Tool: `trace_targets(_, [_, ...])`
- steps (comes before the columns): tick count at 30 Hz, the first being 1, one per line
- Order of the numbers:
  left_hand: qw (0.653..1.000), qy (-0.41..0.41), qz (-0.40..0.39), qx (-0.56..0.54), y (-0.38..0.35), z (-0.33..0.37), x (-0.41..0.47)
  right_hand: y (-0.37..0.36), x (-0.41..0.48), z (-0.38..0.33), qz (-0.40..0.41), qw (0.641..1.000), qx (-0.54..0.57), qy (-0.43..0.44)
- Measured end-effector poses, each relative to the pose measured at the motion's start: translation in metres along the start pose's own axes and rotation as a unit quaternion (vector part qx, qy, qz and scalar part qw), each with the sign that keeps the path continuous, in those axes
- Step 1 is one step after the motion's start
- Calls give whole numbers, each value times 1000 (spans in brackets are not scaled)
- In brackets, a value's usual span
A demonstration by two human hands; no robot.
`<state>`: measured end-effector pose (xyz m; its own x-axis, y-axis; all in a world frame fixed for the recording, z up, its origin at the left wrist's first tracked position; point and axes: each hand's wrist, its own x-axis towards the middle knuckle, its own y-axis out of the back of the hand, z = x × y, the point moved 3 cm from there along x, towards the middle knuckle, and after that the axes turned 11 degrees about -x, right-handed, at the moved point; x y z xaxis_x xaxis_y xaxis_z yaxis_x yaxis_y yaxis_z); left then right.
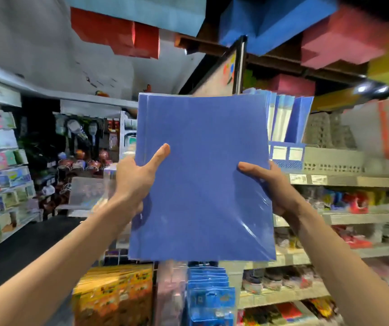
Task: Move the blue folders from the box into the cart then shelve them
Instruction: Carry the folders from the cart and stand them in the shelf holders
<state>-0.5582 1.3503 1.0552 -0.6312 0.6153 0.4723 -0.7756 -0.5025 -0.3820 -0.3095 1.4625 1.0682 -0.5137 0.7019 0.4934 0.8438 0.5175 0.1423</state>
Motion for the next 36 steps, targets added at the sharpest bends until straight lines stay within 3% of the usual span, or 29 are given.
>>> trace_targets(9, [994,-61,-89,9,-204,-48,24,189,4,-15,115,992,-33,32])
trace_targets(16, [970,-144,-136,143,-351,-73,49,324,3,-34,240,967,-74,50])
trace_targets(22, [928,-220,-177,242,-446,-100,80,403,23,-48,319,937,-107,96])
trace_targets(28, [863,-325,-218,320,-528,-144,98,470,54,-55,395,889,-171,152])
trace_targets(36, [813,-375,-280,347,-626,-196,133,567,117,-60,540,775,-281,170])
